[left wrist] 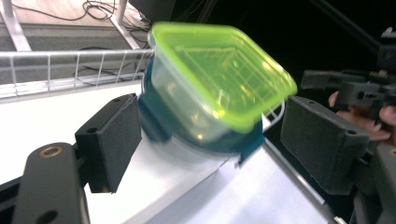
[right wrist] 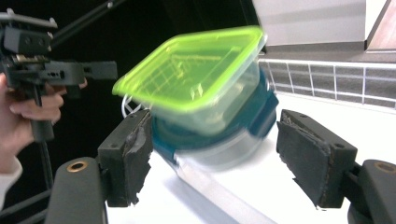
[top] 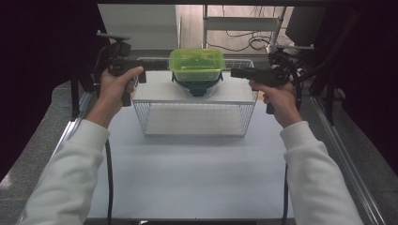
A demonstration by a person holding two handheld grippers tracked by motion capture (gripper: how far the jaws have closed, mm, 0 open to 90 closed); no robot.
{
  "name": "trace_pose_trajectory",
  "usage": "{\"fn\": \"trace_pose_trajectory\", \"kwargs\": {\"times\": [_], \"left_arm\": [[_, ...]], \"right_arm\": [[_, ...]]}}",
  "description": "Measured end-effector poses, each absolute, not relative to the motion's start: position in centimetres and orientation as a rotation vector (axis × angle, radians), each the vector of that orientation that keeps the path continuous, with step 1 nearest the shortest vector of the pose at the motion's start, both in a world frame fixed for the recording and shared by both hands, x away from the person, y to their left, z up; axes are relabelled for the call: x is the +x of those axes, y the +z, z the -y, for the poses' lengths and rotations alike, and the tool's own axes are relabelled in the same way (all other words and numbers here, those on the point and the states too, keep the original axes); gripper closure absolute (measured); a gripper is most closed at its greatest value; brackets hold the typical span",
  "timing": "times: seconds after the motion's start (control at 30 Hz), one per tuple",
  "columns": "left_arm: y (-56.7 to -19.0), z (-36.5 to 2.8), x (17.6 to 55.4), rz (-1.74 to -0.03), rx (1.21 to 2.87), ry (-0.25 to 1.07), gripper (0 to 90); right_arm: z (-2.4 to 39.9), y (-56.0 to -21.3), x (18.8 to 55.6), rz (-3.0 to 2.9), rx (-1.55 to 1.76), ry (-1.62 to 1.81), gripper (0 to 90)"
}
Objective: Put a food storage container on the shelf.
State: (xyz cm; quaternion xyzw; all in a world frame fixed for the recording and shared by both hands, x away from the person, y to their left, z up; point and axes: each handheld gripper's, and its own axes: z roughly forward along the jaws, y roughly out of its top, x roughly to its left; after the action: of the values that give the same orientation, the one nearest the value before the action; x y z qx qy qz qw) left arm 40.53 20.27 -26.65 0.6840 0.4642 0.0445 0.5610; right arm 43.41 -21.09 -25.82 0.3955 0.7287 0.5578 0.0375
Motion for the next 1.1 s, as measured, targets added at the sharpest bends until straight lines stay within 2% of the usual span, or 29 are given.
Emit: {"fn": "trace_pose_trajectory", "kwargs": {"times": [0.43, 0.57, 0.9, 1.0, 1.1], "left_arm": [[-32.9, -21.3, 31.8, -1.049, 1.608, 0.114, 18.4], [-36.3, -21.0, 29.0, -1.030, 1.636, 0.139, 18.7], [-43.0, -18.7, 26.1, -1.027, 1.815, 0.167, 18.4], [-45.9, -18.4, 25.3, -1.056, 1.852, 0.122, 18.3], [-47.0, -18.5, 25.0, -1.085, 1.875, 0.124, 18.2]], "right_arm": [[23.5, -28.9, 36.1, -2.297, 1.029, 1.626, 25.5], [24.8, -31.6, 33.3, -2.302, 1.040, 1.607, 25.5], [26.2, -37.1, 29.9, -2.348, 1.042, 1.490, 25.2], [27.3, -39.6, 28.9, -2.359, 1.089, 1.463, 25.2], [28.0, -41.6, 28.5, -2.347, 1.152, 1.464, 25.3]]}}
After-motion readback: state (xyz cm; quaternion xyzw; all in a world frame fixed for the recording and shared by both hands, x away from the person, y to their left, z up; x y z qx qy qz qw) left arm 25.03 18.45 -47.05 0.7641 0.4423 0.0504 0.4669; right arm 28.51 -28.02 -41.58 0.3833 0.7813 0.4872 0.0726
